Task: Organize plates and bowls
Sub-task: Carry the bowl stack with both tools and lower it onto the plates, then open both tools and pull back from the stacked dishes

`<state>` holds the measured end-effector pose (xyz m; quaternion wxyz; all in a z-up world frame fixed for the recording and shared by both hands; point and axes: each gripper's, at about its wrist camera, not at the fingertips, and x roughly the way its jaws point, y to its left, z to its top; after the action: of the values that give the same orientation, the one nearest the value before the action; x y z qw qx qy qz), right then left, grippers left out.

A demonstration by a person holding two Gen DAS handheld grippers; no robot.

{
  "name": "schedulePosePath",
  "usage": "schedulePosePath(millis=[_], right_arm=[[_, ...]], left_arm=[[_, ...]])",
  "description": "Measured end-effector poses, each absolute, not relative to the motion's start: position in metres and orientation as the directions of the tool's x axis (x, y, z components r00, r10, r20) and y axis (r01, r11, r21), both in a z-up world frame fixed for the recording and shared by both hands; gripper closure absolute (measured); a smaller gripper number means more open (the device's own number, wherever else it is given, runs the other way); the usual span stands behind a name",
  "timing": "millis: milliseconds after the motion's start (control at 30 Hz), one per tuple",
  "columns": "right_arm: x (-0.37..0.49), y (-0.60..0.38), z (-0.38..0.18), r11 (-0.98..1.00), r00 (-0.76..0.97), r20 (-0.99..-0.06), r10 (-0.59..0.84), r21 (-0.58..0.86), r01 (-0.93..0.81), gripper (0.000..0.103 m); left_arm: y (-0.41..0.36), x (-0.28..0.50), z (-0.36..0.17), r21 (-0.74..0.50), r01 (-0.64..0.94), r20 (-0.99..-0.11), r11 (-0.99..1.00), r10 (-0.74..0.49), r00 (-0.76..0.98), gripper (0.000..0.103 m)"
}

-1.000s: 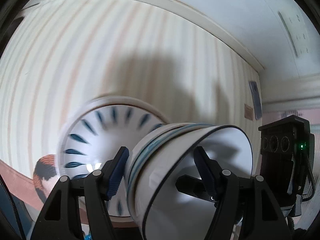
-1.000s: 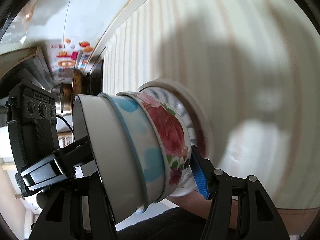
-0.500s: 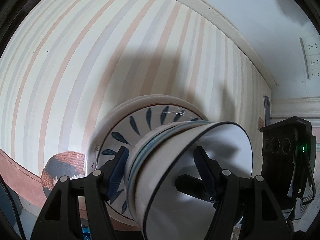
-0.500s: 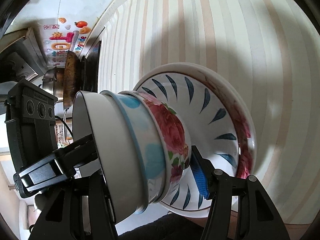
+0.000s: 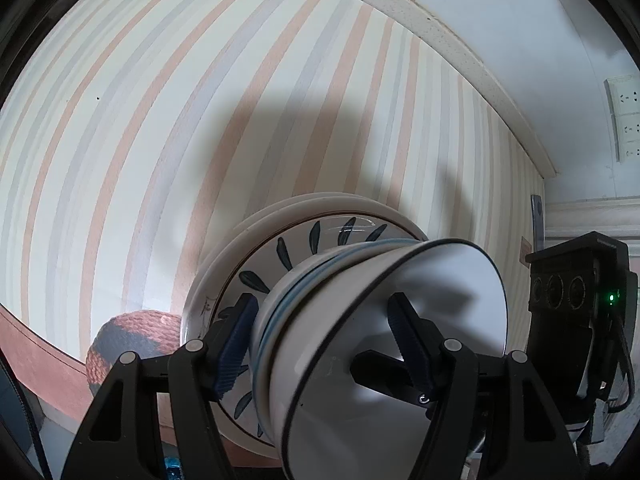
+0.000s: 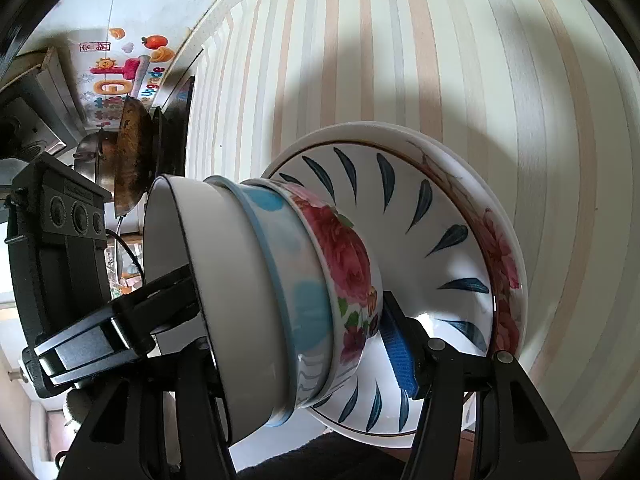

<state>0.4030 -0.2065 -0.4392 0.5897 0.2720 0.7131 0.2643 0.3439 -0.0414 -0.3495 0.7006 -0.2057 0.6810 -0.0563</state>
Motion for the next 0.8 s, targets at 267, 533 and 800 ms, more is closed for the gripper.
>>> schedulePosePath(millis=[267, 533, 800], right_arm=[[0.4, -0.205, -0.422, 0.767, -0.122, -0.76, 0.639, 0.641, 0.026, 0.036], [0.386, -0.214, -0.369, 0.839, 0.002, -0.84, 0.542, 0.542, -0.045, 0.012], [0.356, -0.223, -0.303, 0.931, 0.227, -0.906, 0.358, 0.364, -0.018, 0.006]], left_arm=[[-0.042, 0.337, -0.324, -0.268, -0.151, -0.962, 0.952, -0.255, 0.1, 0.039], [-0.034, 0.318, -0.29, -0.185, -0.114, -0.971, 0.976, -0.164, 0.175, 0.034], [-0.025, 0.296, -0.252, -0.121, -0.041, -0.948, 0.992, -0.103, 0.301, 0.008]])
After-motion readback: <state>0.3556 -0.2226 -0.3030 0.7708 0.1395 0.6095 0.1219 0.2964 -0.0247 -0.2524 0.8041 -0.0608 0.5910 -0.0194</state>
